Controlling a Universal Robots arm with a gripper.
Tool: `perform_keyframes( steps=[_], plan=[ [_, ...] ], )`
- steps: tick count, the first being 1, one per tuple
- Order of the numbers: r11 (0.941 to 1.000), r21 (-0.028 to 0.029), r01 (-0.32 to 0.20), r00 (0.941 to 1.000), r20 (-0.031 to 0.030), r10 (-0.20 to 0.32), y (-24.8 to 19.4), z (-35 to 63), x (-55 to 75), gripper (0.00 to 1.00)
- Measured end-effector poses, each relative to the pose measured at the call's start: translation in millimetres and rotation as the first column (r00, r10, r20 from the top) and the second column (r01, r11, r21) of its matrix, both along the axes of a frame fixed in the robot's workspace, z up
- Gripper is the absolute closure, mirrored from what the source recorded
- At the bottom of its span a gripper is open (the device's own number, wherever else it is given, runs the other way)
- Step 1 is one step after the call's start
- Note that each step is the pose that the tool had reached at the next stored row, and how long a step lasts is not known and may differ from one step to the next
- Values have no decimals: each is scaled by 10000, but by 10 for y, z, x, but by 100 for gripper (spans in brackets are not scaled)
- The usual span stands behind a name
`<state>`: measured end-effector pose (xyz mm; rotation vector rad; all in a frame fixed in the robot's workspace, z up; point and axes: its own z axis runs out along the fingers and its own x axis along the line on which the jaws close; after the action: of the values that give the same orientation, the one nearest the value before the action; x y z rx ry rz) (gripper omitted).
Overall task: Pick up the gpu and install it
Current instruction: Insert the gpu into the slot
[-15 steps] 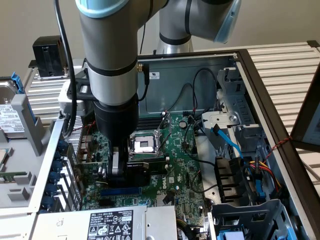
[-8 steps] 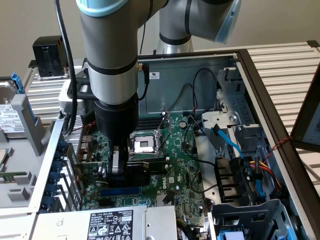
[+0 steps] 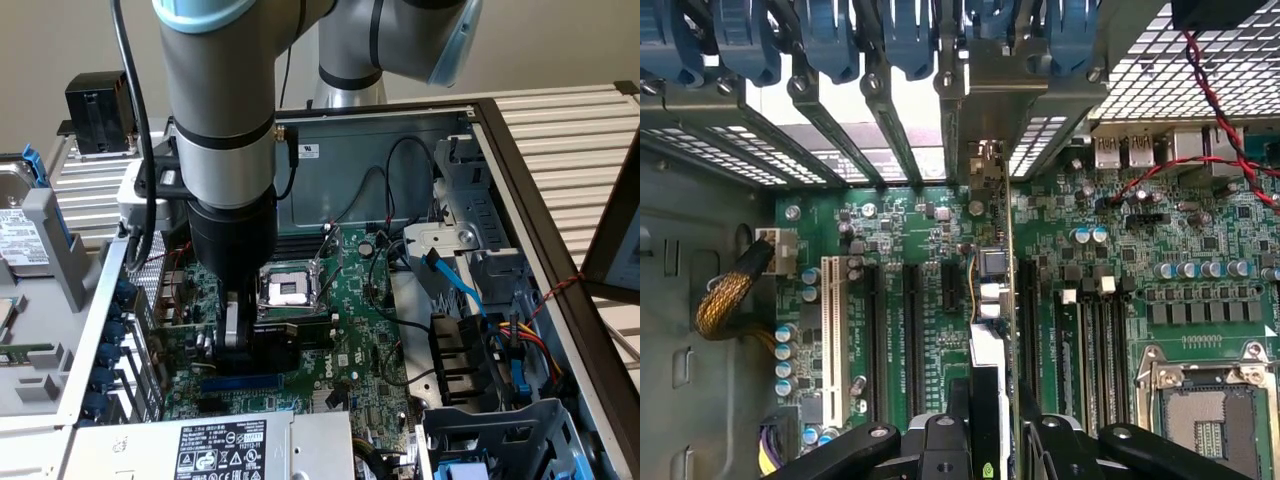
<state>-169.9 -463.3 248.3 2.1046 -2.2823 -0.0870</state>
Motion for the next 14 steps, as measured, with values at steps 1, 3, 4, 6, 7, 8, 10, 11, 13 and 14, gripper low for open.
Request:
perform_keyframes(
  steps=[1,3,4,6,7,8,10,11,13,14],
  plan=[
    [10000,-8,-3,10000,-2,3,0,0,0,72],
    [10000,-10,-3,10000,-2,3,-1,1,0,72],
    [10000,-9,-4,10000,-1,4,0,0,0,72],
    [10000,-10,-3,10000,-1,3,0,0,0,72],
    [10000,-9,-3,10000,-1,3,0,0,0,72],
    [10000,-9,-3,10000,0,3,1,-1,0,72],
    [10000,-9,-2,10000,-1,2,6,-2,0,72],
    [10000,-11,-3,10000,-2,3,8,-2,-1,72],
    [10000,-21,-4,10000,-6,4,8,-5,-1,72],
    [10000,-26,-4,10000,-7,4,8,-7,-2,72]
  ],
)
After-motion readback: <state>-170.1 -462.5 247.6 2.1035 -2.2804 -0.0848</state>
